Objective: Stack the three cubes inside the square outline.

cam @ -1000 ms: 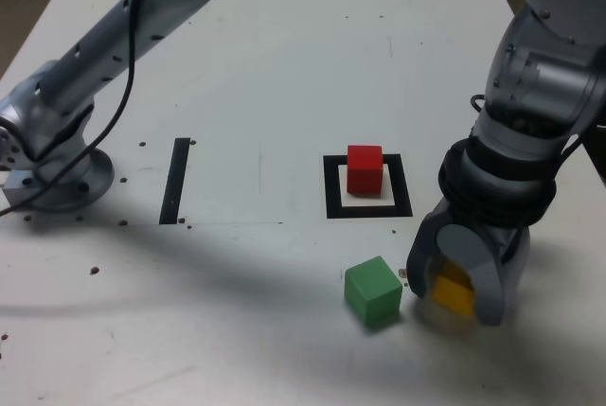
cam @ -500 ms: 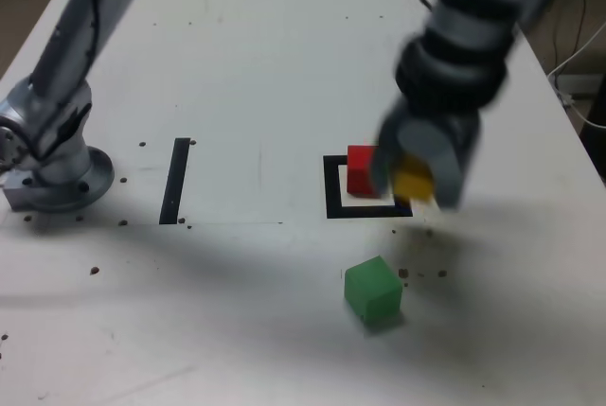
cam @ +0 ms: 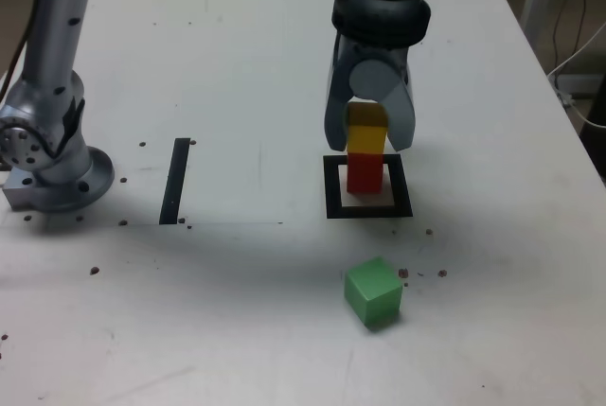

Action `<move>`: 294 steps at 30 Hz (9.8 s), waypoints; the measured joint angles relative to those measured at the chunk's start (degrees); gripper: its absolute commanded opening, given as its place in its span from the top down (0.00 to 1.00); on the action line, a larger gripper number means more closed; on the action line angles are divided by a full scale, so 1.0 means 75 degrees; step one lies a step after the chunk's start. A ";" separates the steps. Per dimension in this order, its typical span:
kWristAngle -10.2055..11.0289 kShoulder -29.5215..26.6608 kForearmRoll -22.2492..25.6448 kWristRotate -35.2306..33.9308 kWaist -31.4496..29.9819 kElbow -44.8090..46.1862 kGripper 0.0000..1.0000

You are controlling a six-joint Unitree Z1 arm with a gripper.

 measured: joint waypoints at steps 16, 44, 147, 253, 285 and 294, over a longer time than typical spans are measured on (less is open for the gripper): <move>-0.0259 -0.0011 -0.0291 -0.0241 0.0284 0.0281 0.72; -0.0320 0.0094 -0.0573 -0.0054 0.0355 0.0524 0.71; 0.0905 0.1168 -0.1775 0.1892 -0.3634 0.0436 0.71; 0.0646 0.0118 0.0548 -0.0802 -0.0180 -0.0546 0.01; 0.1091 -0.3819 -0.0168 -0.1092 0.0106 0.4840 0.01; 0.0738 -0.3962 -0.1555 -0.0944 0.0106 0.6335 0.01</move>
